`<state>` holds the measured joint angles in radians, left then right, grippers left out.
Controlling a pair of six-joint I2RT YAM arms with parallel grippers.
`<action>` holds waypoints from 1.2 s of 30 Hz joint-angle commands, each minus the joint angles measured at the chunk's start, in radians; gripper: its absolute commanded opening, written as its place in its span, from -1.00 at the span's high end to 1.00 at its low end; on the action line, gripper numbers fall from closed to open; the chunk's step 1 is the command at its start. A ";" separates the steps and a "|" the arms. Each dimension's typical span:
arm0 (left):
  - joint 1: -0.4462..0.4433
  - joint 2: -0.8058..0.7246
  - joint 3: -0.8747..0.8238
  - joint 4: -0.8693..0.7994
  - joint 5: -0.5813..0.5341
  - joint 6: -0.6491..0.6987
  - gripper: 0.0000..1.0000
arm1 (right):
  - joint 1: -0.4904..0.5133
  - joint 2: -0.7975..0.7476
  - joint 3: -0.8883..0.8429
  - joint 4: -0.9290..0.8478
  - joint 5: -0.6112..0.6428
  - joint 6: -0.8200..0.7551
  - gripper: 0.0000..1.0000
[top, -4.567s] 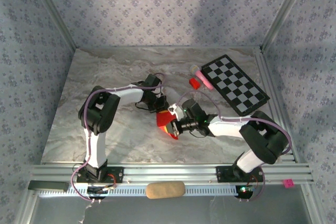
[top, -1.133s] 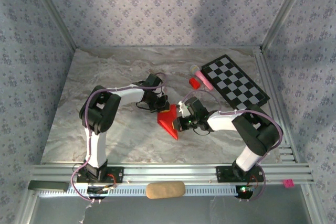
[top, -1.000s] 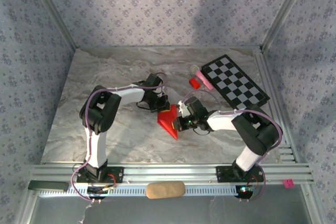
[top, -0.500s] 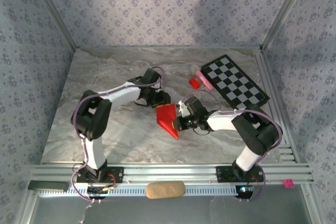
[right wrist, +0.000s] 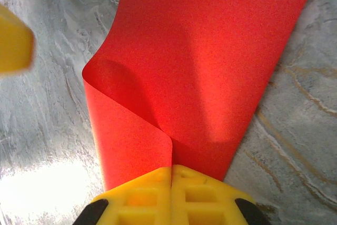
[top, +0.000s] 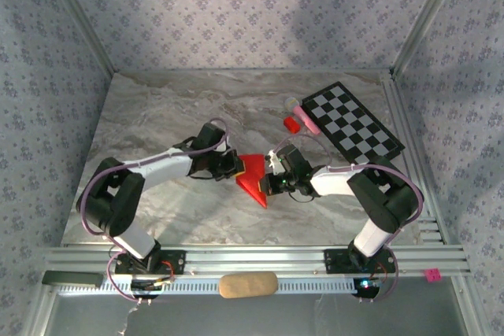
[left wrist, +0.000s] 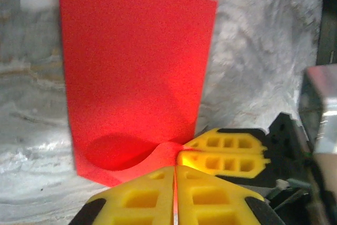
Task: Fold a paper plane with a square sheet of paper (pick it up from the middle)
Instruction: Third fold the triangle at the center of the table.
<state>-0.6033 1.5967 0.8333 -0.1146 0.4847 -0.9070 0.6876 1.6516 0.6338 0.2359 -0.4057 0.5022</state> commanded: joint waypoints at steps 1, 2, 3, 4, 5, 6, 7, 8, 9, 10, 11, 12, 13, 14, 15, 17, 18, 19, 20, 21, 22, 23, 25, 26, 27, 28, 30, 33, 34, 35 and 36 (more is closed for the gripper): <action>-0.016 -0.029 -0.056 0.193 0.064 -0.128 0.85 | -0.003 0.024 0.018 -0.014 0.039 0.020 0.95; -0.018 -0.023 -0.067 0.217 0.066 -0.147 0.88 | -0.004 0.026 0.017 -0.015 0.041 0.022 0.95; -0.021 -0.021 -0.081 0.237 0.066 -0.167 0.92 | -0.004 0.027 0.019 -0.016 0.040 0.022 0.95; -0.026 -0.018 -0.098 0.271 0.066 -0.192 0.95 | -0.005 0.029 0.020 -0.015 0.040 0.023 0.95; -0.029 -0.017 -0.114 0.298 0.065 -0.213 0.98 | -0.003 0.028 0.021 -0.017 0.041 0.023 0.95; -0.030 -0.015 -0.123 0.304 0.062 -0.225 1.00 | -0.002 0.031 0.019 -0.018 0.041 0.023 0.95; -0.034 -0.015 -0.128 0.301 0.055 -0.229 1.00 | -0.003 0.031 0.019 -0.020 0.043 0.024 0.95; -0.035 -0.017 -0.134 0.296 0.042 -0.232 1.00 | -0.003 0.030 0.019 -0.021 0.046 0.024 0.95; -0.037 -0.021 -0.144 0.296 0.031 -0.237 1.00 | -0.003 0.032 0.018 -0.021 0.047 0.024 0.95; -0.038 -0.024 -0.152 0.304 0.025 -0.244 1.00 | -0.003 0.031 0.018 -0.021 0.047 0.024 0.95; -0.040 -0.024 -0.160 0.315 0.025 -0.252 1.00 | -0.002 0.033 0.018 -0.021 0.044 0.024 0.95; -0.041 -0.023 -0.164 0.324 0.027 -0.258 1.00 | -0.003 0.034 0.019 -0.022 0.043 0.024 0.95; -0.044 -0.022 -0.166 0.328 0.027 -0.260 1.00 | -0.002 0.033 0.021 -0.024 0.044 0.024 0.95; -0.051 -0.022 -0.168 0.329 0.023 -0.260 1.00 | -0.001 0.034 0.022 -0.024 0.043 0.023 0.95; -0.057 -0.022 -0.165 0.329 0.018 -0.259 1.00 | -0.001 0.033 0.022 -0.026 0.044 0.022 0.95; -0.067 -0.014 -0.161 0.337 0.019 -0.257 1.00 | -0.001 0.036 0.023 -0.028 0.045 0.022 0.95; -0.070 -0.012 -0.161 0.344 0.021 -0.258 1.00 | -0.002 0.037 0.023 -0.029 0.044 0.022 0.94; -0.072 -0.010 -0.161 0.344 0.022 -0.257 1.00 | -0.001 0.037 0.024 -0.029 0.044 0.021 0.94; -0.074 -0.009 -0.164 0.345 0.016 -0.258 1.00 | 0.001 0.038 0.024 -0.030 0.044 0.021 0.94; -0.074 -0.005 -0.167 0.347 0.015 -0.257 1.00 | 0.000 0.040 0.024 -0.030 0.044 0.020 0.94; -0.074 0.001 -0.169 0.349 0.015 -0.258 1.00 | 0.002 0.040 0.025 -0.031 0.044 0.019 0.94; -0.075 0.008 -0.168 0.346 0.014 -0.257 1.00 | 0.002 0.043 0.026 -0.033 0.045 0.019 0.94; -0.073 0.017 -0.168 0.345 0.013 -0.250 1.00 | 0.003 0.042 0.025 -0.032 0.046 0.019 0.94; -0.074 0.021 -0.166 0.344 0.010 -0.248 1.00 | 0.004 0.041 0.025 -0.032 0.048 0.021 0.94; -0.074 0.023 -0.166 0.340 0.005 -0.243 1.00 | 0.005 0.041 0.025 -0.032 0.047 0.021 0.94; -0.074 0.027 -0.165 0.332 -0.004 -0.236 1.00 | 0.006 0.042 0.025 -0.031 0.048 0.020 0.94; -0.073 0.034 -0.166 0.318 -0.018 -0.222 1.00 | 0.006 0.044 0.026 -0.031 0.046 0.022 0.94; -0.074 0.047 -0.173 0.307 -0.036 -0.207 1.00 | 0.007 0.047 0.030 -0.032 0.041 0.022 0.94; -0.075 0.046 -0.175 0.298 -0.048 -0.202 1.00 | 0.008 0.047 0.030 -0.032 0.040 0.024 0.94; -0.074 0.048 -0.179 0.296 -0.060 -0.199 1.00 | 0.009 0.047 0.029 -0.032 0.041 0.023 0.94; -0.075 0.049 -0.183 0.297 -0.065 -0.198 1.00 | 0.009 0.048 0.031 -0.033 0.041 0.023 0.94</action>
<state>-0.6746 1.6341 0.6640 0.2028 0.4549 -1.1343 0.6895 1.6718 0.6544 0.2413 -0.3958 0.5098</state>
